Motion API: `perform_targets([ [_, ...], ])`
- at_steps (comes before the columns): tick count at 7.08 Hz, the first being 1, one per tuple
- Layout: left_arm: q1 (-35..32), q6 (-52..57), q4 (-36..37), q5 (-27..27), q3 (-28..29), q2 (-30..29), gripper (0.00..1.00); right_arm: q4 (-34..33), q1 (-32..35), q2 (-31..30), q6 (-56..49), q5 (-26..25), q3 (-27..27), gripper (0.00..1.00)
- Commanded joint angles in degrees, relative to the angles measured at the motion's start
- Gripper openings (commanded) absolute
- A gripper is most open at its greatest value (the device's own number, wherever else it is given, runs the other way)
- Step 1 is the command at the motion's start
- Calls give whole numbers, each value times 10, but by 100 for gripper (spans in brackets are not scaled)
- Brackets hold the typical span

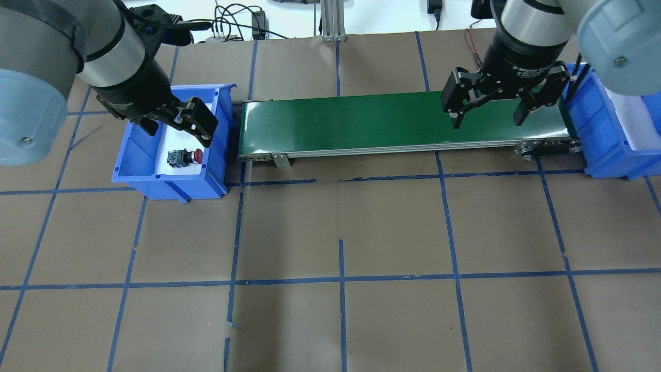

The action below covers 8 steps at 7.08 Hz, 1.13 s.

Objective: Transport two buttons from left to right
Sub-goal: 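Lower the left gripper into the blue bin toward the red-capped button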

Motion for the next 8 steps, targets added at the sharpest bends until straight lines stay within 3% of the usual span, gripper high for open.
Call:
perform_targets([
  [1,44,185,7,-2,-9,-12,100,-3,-1,-2,-19,10,5,100],
  [4,110,528,121,2,21,-152,100,-6,-6,0,-21,10,0,100],
  [6,110,717,125,5,60,-241,100,-4,-6,-5,-20,9,1,100],
  [8,111,760,149,9,56,-282,100,-1,-9,-3,-21,9,4,100],
])
